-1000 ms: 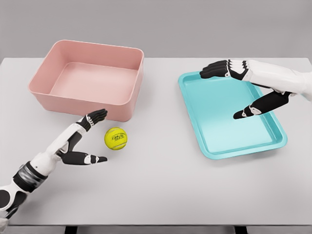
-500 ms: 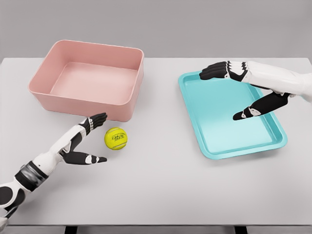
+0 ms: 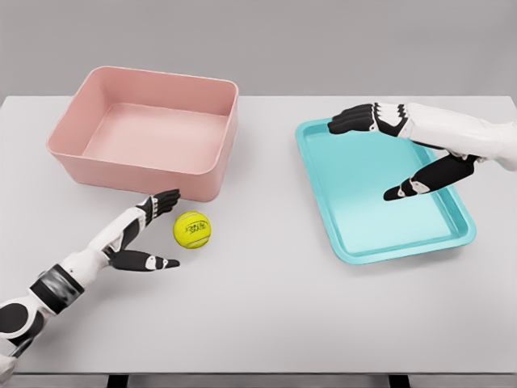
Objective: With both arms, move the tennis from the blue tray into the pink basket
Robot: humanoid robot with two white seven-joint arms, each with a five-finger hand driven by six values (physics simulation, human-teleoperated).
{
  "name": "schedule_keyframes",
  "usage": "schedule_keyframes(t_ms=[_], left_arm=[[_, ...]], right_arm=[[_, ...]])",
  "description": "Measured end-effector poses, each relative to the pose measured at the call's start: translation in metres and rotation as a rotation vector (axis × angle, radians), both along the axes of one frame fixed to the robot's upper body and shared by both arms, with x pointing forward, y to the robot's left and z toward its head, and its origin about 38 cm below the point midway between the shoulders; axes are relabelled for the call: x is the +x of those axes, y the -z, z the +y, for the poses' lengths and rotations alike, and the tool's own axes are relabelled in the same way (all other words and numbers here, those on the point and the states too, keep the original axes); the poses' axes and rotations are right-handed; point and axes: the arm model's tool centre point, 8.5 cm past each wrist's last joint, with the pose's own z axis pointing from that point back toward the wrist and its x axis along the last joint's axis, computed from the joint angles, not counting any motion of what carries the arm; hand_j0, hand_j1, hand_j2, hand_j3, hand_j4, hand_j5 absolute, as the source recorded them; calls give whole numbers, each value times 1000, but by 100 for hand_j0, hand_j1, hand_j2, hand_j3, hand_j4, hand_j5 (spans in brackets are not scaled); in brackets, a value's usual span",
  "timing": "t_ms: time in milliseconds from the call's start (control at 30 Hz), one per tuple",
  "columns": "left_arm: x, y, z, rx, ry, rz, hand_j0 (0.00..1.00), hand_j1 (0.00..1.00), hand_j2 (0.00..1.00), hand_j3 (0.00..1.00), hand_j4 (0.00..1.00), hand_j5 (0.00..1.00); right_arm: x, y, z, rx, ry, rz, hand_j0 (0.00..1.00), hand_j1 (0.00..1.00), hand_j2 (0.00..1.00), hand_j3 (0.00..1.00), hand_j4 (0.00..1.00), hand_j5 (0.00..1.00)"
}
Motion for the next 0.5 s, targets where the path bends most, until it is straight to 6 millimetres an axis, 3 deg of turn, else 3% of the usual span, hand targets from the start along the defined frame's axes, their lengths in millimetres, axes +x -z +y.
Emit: schedule_keyframes(t_ms=[200,500], left_arm=[[2,-1,-3,-6,0,-6,83,83,83,83,83,83],[4,-3,-7,-14,7,-20,86,86,86,86,86,86]], right_arm=[[0,1,0,1,-1,2,100,100,100,100,100,100],[0,0,1,2,-2,1,100,100,100,100,100,100]])
